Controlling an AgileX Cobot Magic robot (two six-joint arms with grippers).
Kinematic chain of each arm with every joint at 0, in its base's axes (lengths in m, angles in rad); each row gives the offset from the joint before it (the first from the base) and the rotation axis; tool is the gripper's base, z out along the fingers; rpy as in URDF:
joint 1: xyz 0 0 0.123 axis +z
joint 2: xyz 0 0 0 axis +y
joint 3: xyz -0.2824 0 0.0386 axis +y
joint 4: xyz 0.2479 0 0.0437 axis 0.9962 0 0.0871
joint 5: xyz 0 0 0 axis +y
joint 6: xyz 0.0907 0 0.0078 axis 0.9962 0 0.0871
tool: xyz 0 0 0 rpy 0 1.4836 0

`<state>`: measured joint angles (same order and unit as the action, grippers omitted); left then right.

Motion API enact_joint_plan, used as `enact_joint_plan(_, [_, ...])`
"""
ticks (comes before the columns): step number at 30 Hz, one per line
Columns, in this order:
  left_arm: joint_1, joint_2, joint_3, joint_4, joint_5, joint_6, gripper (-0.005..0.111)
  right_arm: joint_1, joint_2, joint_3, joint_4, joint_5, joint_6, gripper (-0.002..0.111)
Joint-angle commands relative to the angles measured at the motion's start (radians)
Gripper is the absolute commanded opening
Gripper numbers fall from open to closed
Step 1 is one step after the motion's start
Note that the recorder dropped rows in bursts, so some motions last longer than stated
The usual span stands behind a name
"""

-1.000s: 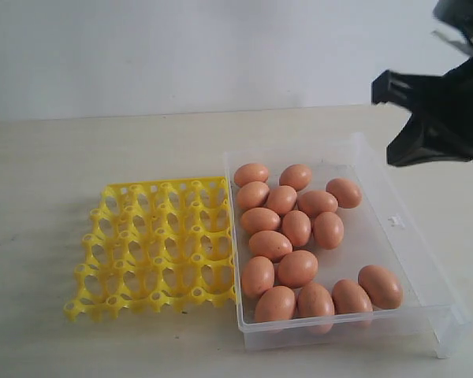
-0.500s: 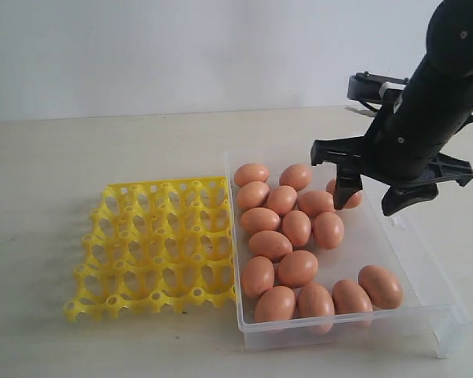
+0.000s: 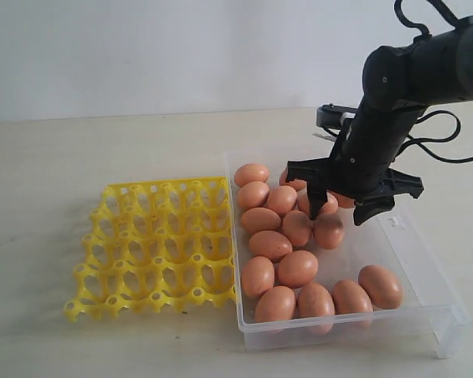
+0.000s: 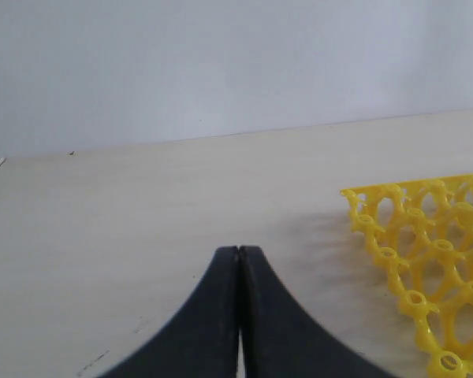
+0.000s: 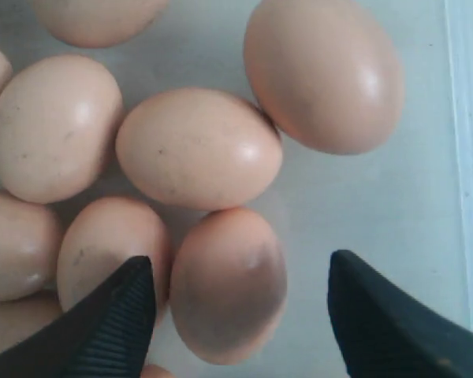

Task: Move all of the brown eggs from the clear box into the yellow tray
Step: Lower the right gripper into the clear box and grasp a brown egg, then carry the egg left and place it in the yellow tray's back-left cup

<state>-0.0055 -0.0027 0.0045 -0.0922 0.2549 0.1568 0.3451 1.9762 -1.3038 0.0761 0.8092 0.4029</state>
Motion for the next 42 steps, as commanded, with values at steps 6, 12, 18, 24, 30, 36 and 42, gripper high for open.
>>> enact_joint_plan(6, [-0.006,0.003,-0.005,-0.008,-0.01,-0.002,0.0,0.004,0.075,-0.01,-0.017,-0.044,0.009,0.046])
enact_joint_plan(12, [-0.006,0.003,-0.005,-0.008,-0.01,0.0,0.0,0.004,0.082,-0.01,-0.015,-0.055,-0.035,0.004])
enact_joint_plan(18, [-0.006,0.003,-0.005,-0.008,-0.01,0.0,0.0,0.01,-0.032,-0.01,0.025,-0.159,-0.171,0.0])
enact_joint_plan(24, [-0.006,0.003,-0.005,-0.008,-0.01,0.0,0.0,0.114,-0.142,-0.01,0.444,-0.521,-0.768,0.0])
enact_joint_plan(30, [-0.006,0.003,-0.005,-0.008,-0.01,0.0,0.0,0.257,-0.073,-0.016,0.614,-0.725,-1.196,0.0])
enact_joint_plan(36, [-0.006,0.003,-0.005,-0.008,-0.01,0.0,0.0,0.351,0.031,-0.094,0.538,-0.792,-1.063,0.0])
enact_joint_plan(42, [-0.006,0.003,-0.005,-0.005,0.014,0.004,0.0,0.404,0.149,-0.169,0.011,-1.004,-0.362,0.0])
